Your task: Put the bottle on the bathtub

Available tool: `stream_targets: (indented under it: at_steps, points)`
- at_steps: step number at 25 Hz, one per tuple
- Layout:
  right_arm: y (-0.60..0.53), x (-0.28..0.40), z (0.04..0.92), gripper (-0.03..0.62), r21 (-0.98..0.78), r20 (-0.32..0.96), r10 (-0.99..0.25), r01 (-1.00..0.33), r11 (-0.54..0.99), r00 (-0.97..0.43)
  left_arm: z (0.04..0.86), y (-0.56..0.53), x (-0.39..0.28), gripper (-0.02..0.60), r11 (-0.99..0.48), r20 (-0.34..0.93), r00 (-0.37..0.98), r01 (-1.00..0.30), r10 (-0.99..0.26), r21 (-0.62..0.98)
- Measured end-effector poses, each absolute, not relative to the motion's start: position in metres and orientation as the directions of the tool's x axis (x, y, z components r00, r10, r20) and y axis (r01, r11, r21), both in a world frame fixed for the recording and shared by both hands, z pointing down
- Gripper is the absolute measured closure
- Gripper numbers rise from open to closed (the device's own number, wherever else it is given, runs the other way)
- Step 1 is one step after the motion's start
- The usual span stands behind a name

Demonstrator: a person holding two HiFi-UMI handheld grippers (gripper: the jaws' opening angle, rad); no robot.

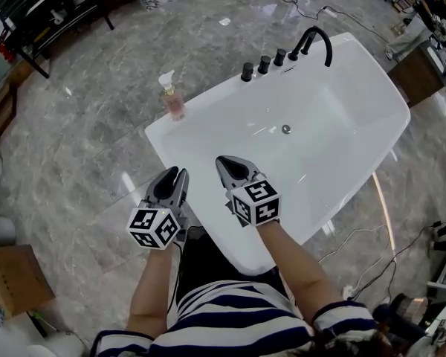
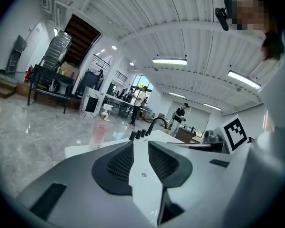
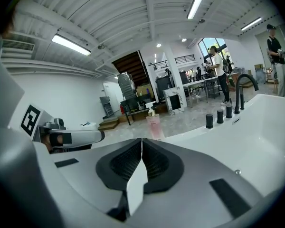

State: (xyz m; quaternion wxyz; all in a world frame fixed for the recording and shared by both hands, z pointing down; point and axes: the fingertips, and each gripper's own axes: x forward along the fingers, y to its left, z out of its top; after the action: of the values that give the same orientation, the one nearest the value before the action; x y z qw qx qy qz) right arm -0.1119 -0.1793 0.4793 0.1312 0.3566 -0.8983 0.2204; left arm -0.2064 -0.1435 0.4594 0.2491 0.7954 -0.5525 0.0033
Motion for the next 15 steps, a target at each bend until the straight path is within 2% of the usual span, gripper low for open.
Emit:
stream_targets:
  at_steps: [15]
  points:
    - [-0.145, -0.085, 0.472, 0.568, -0.329, 0.403, -0.564, -0.689, 0.645, -0.720, 0.449, -0.108, -0.187, 0.474, -0.234, 0.307, 0.363, -0.893, -0.880, 0.384]
